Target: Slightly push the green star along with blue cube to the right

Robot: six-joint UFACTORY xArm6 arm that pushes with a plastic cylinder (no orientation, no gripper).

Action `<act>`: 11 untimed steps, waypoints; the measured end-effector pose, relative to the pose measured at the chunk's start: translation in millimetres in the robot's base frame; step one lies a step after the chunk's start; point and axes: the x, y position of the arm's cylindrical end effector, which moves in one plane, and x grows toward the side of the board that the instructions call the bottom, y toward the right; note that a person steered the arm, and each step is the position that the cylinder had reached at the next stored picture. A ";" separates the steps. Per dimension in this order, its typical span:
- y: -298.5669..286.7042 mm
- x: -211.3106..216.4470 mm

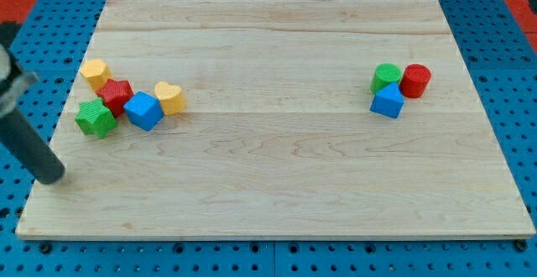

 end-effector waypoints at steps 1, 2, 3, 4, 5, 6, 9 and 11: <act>-1.5 -44.2; 30.4 -84.1; 56.0 -122.1; 68.4 -133.1; 70.9 -123.8; 70.9 -121.4; 51.4 -68.1; 94.7 -77.2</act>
